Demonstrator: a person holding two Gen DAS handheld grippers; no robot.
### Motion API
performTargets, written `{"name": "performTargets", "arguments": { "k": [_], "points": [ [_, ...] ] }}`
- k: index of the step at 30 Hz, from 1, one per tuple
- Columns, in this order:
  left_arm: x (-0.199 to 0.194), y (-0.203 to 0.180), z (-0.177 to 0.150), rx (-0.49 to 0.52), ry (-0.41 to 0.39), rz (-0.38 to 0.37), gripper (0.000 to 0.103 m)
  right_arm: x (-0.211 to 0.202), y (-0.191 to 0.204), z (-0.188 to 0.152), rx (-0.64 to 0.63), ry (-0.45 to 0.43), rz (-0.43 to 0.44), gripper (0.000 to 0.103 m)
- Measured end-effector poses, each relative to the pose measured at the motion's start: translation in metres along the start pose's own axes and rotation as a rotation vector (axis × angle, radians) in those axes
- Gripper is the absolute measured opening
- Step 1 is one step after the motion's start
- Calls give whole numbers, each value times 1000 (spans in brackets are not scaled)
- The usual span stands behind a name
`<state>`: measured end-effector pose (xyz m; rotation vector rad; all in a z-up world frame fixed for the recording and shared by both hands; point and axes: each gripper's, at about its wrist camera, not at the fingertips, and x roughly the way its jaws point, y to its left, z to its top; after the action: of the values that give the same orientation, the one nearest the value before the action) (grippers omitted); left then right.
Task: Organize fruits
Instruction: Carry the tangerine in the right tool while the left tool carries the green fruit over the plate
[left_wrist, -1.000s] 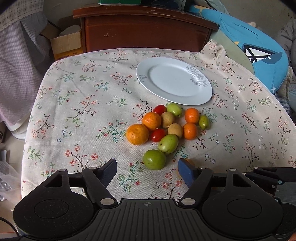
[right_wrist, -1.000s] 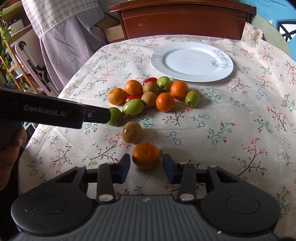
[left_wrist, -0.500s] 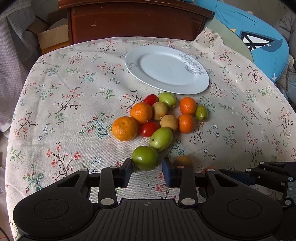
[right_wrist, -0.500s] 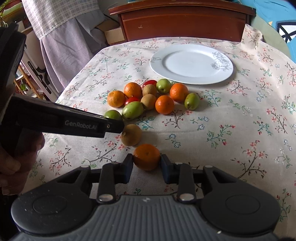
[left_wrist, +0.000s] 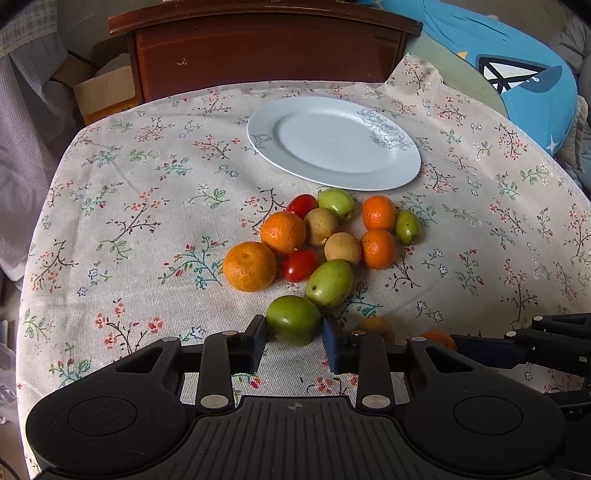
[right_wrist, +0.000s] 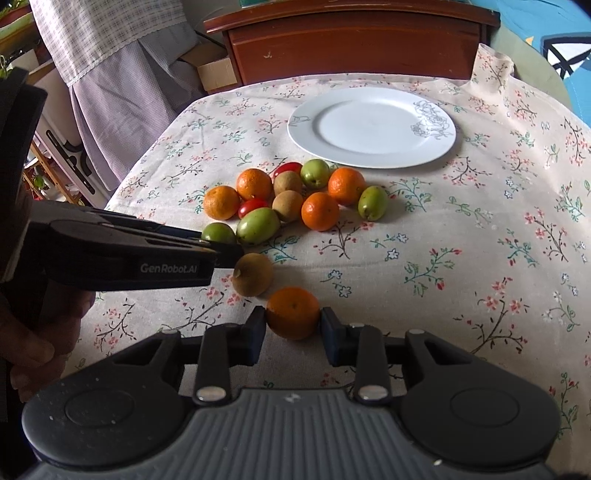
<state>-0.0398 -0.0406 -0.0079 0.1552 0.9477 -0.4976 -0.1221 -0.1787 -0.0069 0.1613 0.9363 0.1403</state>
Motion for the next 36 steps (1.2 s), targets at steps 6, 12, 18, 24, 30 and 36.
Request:
{"name": "performTargets", "arguments": {
  "k": [6,12,18,24,30,36],
  "points": [
    [-4,3,-1,-27,-13,-4,30,0,-1,1,12,5,1,32],
    [-19,5,5,-51,-63,-15,30,-8,-5,10,32,-33,-2,32],
    [-33,3,19,-55,-124,-54,30,-20,-12,32,37,-102,-8,32],
    [-35,4,40,-50,-156,-73,30,-23,-21,65,-6,-189,-26,32],
    [-20,6,62,-74,-152,-90,30,-4,-36,88,33,-178,-46,32],
    [1,4,88,-37,-147,-90,30,12,-53,104,103,-154,-50,32]
  ]
}}
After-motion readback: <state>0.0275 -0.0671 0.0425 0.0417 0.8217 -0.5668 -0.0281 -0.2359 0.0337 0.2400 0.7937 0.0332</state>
